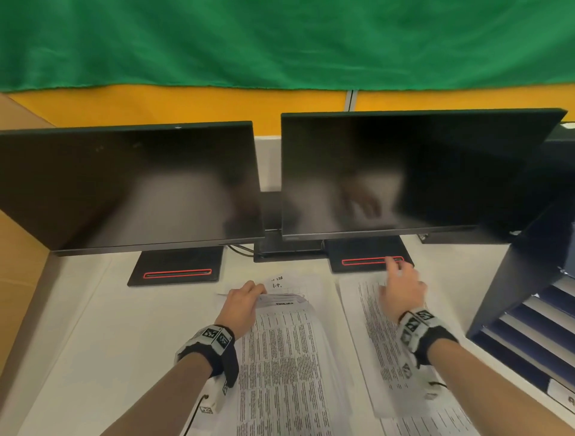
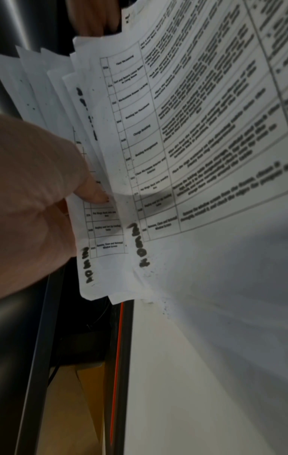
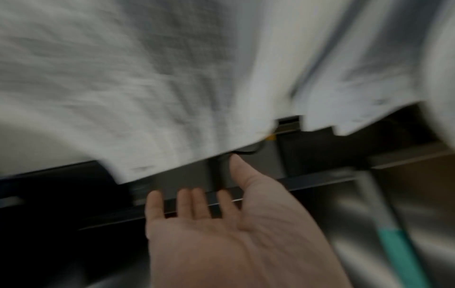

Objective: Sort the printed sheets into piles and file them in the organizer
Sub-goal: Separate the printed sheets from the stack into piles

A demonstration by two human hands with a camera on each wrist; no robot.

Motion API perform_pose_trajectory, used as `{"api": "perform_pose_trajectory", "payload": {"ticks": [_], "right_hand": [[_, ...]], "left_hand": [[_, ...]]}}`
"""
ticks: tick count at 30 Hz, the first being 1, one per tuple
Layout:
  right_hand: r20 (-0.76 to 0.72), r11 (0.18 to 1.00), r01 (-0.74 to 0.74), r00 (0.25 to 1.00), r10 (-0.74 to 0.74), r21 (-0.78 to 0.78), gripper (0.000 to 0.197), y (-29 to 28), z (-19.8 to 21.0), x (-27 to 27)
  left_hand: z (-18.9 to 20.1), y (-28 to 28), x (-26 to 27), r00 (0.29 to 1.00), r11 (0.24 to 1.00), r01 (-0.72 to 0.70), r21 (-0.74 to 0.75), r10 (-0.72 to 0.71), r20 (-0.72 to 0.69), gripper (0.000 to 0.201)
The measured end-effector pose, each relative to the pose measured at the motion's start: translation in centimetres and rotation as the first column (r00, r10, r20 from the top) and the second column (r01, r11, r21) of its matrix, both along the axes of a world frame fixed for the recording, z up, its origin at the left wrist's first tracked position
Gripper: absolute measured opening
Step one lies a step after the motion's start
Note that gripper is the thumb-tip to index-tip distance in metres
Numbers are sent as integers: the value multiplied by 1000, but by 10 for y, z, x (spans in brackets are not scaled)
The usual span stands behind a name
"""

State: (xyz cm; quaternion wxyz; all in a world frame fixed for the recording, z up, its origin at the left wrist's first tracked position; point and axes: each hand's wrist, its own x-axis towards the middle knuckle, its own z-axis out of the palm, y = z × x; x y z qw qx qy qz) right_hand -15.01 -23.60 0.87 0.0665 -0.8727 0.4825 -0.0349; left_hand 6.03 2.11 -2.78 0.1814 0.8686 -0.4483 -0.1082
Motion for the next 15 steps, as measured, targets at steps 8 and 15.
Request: {"api": "perform_pose_trajectory", "payload": {"ticks": [8,15], "right_hand": [[-29,887,-378,916,400,266,39,51,-17,104],[79,844,-532,846,528,62,10,55,-10,96]], "left_hand": [[2,3,1,999,999,-45,29,45,-5,30],[-1,1,5,999,999,-25,29,24,20,30]]}}
